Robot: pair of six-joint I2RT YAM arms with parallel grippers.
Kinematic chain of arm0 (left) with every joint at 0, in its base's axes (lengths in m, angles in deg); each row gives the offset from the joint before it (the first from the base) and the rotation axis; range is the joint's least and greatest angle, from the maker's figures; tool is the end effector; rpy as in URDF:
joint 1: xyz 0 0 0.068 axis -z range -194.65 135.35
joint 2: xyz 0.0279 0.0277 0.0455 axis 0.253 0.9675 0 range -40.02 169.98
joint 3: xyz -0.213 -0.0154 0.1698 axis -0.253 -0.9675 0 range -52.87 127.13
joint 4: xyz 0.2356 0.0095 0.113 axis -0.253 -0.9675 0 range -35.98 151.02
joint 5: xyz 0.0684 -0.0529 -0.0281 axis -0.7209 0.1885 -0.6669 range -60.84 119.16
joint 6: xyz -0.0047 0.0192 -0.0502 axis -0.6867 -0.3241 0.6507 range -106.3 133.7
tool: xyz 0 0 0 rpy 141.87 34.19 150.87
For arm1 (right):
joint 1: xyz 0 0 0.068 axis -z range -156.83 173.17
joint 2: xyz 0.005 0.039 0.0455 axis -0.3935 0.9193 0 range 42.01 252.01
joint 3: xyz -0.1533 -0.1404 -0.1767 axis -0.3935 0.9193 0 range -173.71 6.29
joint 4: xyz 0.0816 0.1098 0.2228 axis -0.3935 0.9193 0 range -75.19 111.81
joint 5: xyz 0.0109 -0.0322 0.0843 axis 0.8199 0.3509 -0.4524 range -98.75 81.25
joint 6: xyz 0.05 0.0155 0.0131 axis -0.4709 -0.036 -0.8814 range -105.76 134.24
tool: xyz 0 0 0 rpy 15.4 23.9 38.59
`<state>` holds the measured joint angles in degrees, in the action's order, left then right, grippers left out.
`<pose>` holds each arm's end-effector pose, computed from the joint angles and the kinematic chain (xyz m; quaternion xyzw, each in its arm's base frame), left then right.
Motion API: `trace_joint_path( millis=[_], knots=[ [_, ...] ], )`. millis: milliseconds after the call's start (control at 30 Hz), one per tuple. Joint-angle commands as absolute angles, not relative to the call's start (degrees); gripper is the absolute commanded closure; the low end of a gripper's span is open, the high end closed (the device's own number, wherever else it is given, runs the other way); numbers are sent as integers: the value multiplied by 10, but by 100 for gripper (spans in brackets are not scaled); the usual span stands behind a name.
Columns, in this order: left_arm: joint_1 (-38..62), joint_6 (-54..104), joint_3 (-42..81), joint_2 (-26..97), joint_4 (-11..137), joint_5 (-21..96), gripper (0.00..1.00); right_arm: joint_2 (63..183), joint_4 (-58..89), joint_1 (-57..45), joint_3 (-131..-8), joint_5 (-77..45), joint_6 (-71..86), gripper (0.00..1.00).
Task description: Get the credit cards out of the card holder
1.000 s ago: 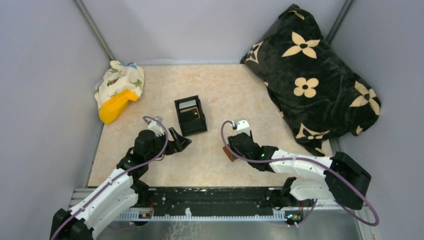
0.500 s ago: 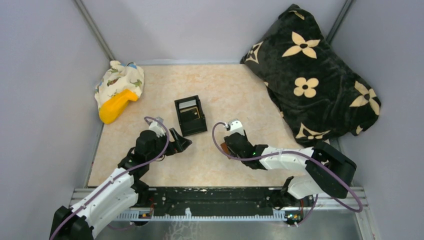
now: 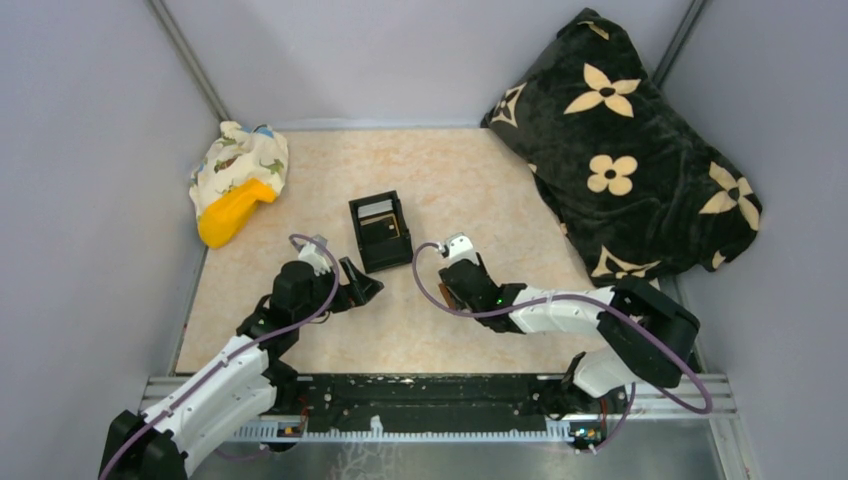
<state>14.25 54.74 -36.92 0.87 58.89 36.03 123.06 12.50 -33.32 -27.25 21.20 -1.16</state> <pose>0.1427 -0.0836 0.1877 -0.0589 0.8500 -0.3405 0.3976 0.1597 0.2090 0.1597 -0.2213 0.8709 0.0226 0.4382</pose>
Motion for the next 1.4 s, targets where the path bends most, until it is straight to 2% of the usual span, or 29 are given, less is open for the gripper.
trace_joint_path(
  millis=[0,167,300,400,600,667,700,900,1367],
  knots=[
    [147,542,-368,7,594,356,4,1244,93,-326,-306,210,10,51],
    [148,542,-369,2,590,354,4,1269,68,-290,-300,170,0,52],
    [147,541,-369,-1,585,353,4,1268,62,-286,-285,152,-12,63],
    [147,542,-373,-1,587,352,4,1255,58,-286,-270,141,-21,68],
    [148,546,-378,7,602,362,4,1249,67,-285,-255,136,-27,85],
    [148,546,-378,10,603,362,4,1249,70,-285,-252,133,-32,98],
    [148,546,-377,9,603,362,4,1249,72,-285,-252,130,-34,100],
    [149,545,-380,7,603,361,4,1245,81,-284,-258,115,-42,100],
    [165,544,-382,-4,633,385,4,1146,140,-284,-323,86,-51,100]
  ],
)
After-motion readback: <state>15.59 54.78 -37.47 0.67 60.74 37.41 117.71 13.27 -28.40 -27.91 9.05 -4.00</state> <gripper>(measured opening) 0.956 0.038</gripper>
